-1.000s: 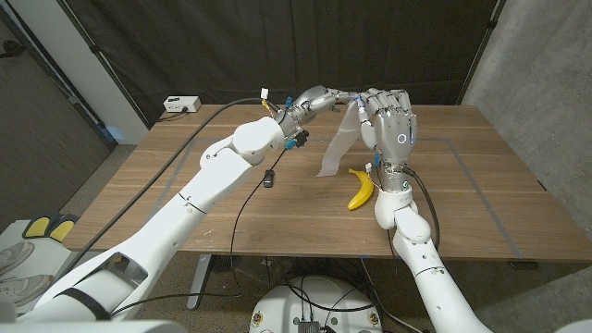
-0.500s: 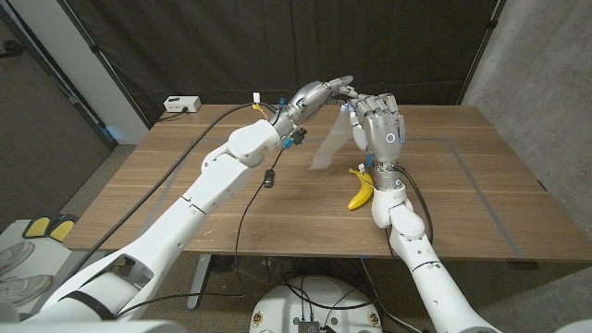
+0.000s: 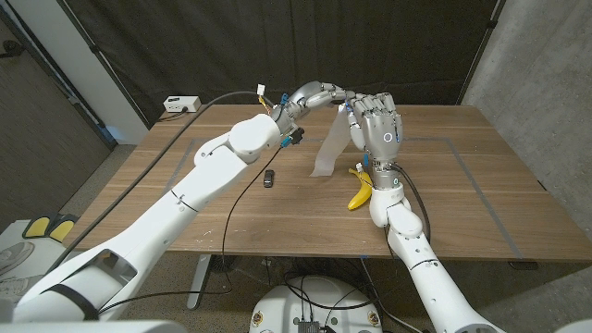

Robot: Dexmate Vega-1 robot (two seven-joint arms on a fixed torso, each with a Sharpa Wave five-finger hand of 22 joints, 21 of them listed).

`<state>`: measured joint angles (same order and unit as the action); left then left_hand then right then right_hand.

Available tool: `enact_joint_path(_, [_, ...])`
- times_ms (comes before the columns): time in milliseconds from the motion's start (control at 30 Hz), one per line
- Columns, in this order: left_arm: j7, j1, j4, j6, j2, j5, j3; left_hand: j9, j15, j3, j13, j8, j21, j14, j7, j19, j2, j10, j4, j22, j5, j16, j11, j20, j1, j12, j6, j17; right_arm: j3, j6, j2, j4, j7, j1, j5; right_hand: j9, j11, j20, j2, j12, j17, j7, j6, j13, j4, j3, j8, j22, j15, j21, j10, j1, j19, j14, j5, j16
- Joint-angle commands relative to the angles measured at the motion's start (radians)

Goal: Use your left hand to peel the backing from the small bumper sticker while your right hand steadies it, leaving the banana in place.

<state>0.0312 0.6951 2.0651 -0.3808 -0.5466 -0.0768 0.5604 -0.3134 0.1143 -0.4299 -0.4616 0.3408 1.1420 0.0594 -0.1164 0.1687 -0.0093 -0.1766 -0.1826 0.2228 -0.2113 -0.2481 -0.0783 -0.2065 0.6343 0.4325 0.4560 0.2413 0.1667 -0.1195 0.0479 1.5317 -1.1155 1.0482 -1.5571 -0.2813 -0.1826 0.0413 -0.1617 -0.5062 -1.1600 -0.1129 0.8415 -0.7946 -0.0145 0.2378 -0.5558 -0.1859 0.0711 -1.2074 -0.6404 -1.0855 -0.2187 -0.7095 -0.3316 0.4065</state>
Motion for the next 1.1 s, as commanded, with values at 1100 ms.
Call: enact_joint_path(1100, [-0.003,0.037,-0.003,-0.091,0.075,0.041,-0.032,-0.031,-0.044,0.032,-0.009,0.045,0.043,0.083,0.026,-0.024,0.015,-0.110,0.018,-0.008,0.037,-0.032,0.055,-0.004,0.012,0.045,0.149,0.000,-0.076,-0.086,-0.045,0.022,-0.001,0.023,0.000,-0.316,0.008,0.107,-0.010,0.005,-0.016,0.005,-0.001,-0.010,0.007,0.007,-0.012,-0.001,0.156,-0.010,-0.005,-0.003,0.006,-0.005,-0.004,-0.007])
